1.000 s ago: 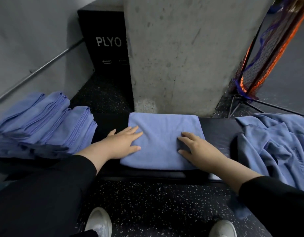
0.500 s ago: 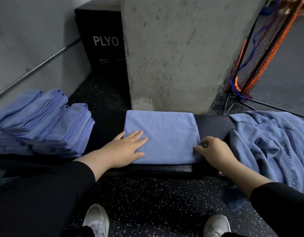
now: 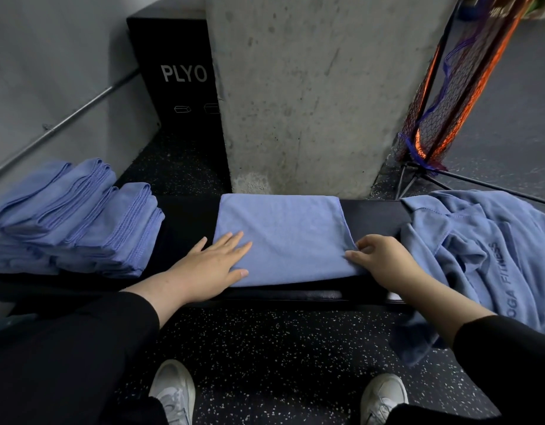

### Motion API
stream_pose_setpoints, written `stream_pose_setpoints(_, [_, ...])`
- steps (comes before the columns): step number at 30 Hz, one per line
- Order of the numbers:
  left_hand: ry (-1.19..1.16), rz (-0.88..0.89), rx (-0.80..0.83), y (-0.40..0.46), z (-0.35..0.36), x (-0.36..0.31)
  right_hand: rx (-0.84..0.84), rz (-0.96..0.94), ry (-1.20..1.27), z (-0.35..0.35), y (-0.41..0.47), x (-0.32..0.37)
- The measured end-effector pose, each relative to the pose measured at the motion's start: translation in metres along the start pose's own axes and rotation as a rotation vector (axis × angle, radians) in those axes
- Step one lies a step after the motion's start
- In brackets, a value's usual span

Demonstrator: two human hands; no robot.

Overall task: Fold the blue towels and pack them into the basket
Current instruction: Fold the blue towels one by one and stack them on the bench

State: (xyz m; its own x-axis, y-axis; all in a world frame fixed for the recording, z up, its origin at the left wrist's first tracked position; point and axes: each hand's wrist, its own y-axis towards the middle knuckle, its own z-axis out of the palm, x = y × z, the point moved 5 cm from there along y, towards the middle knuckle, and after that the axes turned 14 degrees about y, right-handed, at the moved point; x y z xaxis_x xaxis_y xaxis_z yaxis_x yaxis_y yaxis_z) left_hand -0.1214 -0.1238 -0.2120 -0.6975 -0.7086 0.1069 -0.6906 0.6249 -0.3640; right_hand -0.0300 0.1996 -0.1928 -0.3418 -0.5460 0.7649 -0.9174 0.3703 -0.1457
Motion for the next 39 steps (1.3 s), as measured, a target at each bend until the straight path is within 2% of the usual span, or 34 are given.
stream_pose_setpoints(3, [0.003,-0.008,-0.008,-0.002,-0.001,0.001,-0.005,-0.025,-0.238,-0.002,-0.007,-0.006])
stream_pose_setpoints(5, [0.038,-0.012,-0.059,-0.003,-0.002,0.001,-0.063,-0.188,-0.379,-0.001,-0.012,-0.002])
stream_pose_setpoints(6, [0.067,0.002,-0.109,-0.005,-0.004,0.0,-0.059,-0.305,-0.38,0.002,-0.016,0.004])
stream_pose_setpoints(8, [0.09,0.054,-0.243,-0.01,-0.011,-0.005,0.064,-0.494,-0.348,0.012,-0.024,0.013])
stream_pose_setpoints(11, [0.128,0.135,-0.35,-0.015,-0.016,-0.02,0.289,-0.528,-0.398,0.031,-0.032,0.008])
stream_pose_setpoints(13, [0.145,0.164,-0.365,-0.012,-0.016,-0.032,0.289,-0.548,-0.415,0.033,-0.033,0.005])
stream_pose_setpoints(16, [0.136,0.175,-0.344,-0.006,-0.02,-0.048,0.198,-0.635,-0.457,0.035,-0.034,0.014])
stream_pose_setpoints(18, [0.132,0.174,-0.327,-0.001,-0.025,-0.059,0.136,-0.631,-0.495,0.039,-0.032,0.018])
stream_pose_setpoints(22, [0.13,0.114,-0.306,0.012,-0.033,-0.078,0.046,-0.452,-0.378,0.037,-0.022,0.026])
stream_pose_setpoints(26, [-0.002,-0.03,-0.392,0.018,-0.04,-0.076,0.035,-0.38,-0.285,0.033,-0.013,0.03])
stream_pose_setpoints(29, [-0.175,-0.102,-0.418,0.02,-0.041,-0.061,0.073,-0.468,-0.385,0.039,-0.011,0.028])
stream_pose_setpoints(32, [-0.283,-0.136,-0.377,0.021,-0.04,-0.048,0.162,-0.567,-0.518,0.045,-0.015,0.026])
stream_pose_setpoints(36, [-0.226,-0.121,-0.384,0.021,-0.045,-0.04,0.172,-0.56,-0.518,0.043,-0.013,0.028])
stream_pose_setpoints(39, [-0.042,-0.022,-0.369,0.015,-0.045,-0.033,0.108,-0.459,-0.317,0.032,-0.008,0.028])
